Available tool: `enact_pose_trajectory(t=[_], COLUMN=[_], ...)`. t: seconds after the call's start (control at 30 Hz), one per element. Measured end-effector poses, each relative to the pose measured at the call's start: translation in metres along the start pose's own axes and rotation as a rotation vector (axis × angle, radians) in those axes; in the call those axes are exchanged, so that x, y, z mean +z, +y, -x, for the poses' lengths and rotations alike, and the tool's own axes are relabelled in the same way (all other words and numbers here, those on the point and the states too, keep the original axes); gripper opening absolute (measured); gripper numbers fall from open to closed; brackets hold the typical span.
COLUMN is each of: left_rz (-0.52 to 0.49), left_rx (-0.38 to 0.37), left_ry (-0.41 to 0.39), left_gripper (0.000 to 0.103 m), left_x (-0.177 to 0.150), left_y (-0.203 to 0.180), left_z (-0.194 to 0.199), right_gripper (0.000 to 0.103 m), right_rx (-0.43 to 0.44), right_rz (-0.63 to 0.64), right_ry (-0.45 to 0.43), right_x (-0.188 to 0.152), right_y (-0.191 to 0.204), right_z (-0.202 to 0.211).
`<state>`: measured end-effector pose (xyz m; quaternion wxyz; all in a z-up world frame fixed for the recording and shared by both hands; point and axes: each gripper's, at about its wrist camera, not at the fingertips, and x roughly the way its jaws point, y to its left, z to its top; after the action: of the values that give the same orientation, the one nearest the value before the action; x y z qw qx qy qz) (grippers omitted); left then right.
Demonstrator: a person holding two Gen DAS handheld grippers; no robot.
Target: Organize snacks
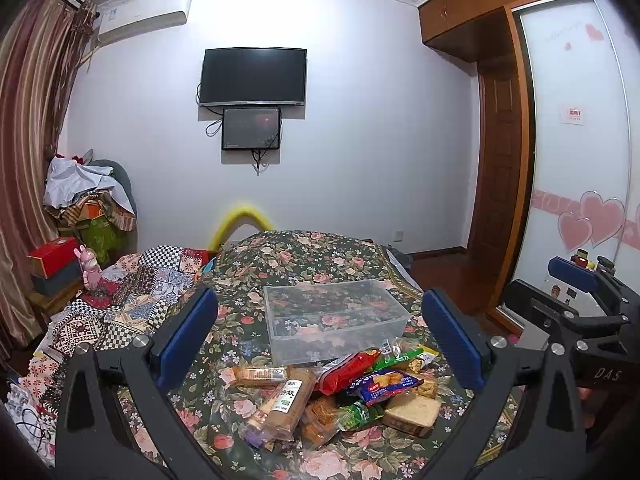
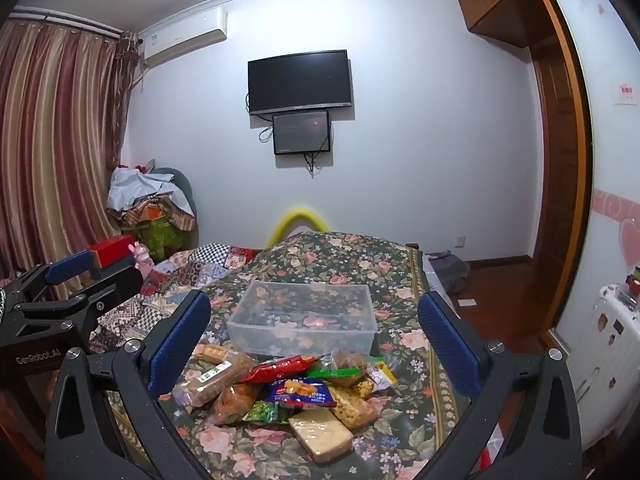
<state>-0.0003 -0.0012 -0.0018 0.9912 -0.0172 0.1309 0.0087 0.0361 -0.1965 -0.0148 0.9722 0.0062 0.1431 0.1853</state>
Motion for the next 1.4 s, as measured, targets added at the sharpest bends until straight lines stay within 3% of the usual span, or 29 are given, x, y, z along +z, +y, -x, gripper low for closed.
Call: enact_pose_trajectory(t=[1.4], left_rz=[-0.004], left_rx=[0.003], left_ry=[-0.002], left_gripper=[0.103], left_x=[0.0025], left_y=[-0.0018], left_z=[0.0004], right_gripper=[0.103], right_rx=[-0.003], right_rz=[-0.004], right_ry=[-0.017], right_x=[0.0009], right_y=[-0.0008], right_z=[0.0035])
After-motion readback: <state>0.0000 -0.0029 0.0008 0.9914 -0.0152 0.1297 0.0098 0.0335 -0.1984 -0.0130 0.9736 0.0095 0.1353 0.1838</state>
